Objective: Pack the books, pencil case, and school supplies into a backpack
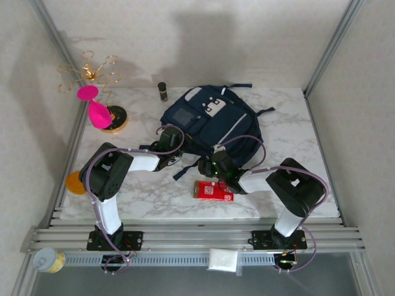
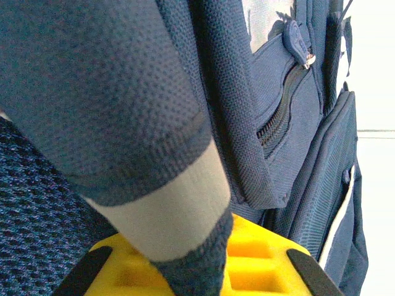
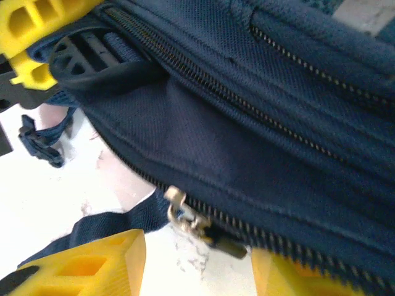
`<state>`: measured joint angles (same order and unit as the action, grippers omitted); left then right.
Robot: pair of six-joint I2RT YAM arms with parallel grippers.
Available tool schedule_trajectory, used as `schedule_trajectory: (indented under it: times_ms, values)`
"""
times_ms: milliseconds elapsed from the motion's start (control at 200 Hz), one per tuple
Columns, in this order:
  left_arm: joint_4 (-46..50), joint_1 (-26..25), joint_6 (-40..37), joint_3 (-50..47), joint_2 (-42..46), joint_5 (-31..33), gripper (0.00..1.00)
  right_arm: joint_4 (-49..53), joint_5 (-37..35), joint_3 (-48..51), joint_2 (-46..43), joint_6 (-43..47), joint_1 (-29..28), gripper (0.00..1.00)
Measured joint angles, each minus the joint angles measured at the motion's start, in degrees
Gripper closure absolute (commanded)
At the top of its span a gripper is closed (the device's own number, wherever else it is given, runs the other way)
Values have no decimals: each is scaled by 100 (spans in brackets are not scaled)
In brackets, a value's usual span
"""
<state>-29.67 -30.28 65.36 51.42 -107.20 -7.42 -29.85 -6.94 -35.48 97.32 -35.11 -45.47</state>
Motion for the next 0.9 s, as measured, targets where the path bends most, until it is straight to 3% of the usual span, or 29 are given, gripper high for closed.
schedule_trajectory:
  times_ms: [671, 901]
  values:
    - [0, -4, 20, 22, 9, 20, 100, -101, -328, -61, -131, 334, 13, 96]
    - [61, 7, 9, 22, 157, -52, 100, 719, -352, 24, -785, 282, 13, 100]
